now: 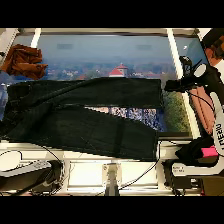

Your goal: Fold the clothes and pants, and hang the long-sleeved shirts on hangers.

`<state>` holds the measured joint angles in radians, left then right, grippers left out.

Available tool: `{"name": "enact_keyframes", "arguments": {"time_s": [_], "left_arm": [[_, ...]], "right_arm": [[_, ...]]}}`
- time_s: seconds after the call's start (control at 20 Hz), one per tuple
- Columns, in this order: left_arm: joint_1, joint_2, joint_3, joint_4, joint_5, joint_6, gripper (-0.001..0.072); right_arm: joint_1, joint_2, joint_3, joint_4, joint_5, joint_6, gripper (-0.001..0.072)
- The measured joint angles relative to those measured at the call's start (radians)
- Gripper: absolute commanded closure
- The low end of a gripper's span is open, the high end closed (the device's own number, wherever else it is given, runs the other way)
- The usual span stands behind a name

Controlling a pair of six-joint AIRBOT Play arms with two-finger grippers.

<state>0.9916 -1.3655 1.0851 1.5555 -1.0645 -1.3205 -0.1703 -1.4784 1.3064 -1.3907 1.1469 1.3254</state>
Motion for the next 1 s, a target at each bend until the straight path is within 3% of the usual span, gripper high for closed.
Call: {"name": "enact_keyframes", "arguments": {"time_s": [0.25,0.45,0.75,1.0], "left_arm": [[0.000,0.053,0.024,-0.006,0.124,0.000,0.0010],[0.000,0.105,0.030,-0.124,0.249,0.000,0.0012],[0.000,0.127,0.031,-0.328,0.316,0.000,0.0015],[0.000,0.130,0.031,-0.375,0.325,0.000,0.0015]], "right_arm": [[0.000,0.069,-0.056,-0.034,0.201,-0.061,0.0224],[0.000,0.128,-0.218,-0.005,0.283,-0.098,0.0221],[0.000,0.206,-0.478,0.120,0.352,-0.085,0.0219],[0.000,0.223,-0.615,0.180,0.277,-0.003,0.0222]]}}
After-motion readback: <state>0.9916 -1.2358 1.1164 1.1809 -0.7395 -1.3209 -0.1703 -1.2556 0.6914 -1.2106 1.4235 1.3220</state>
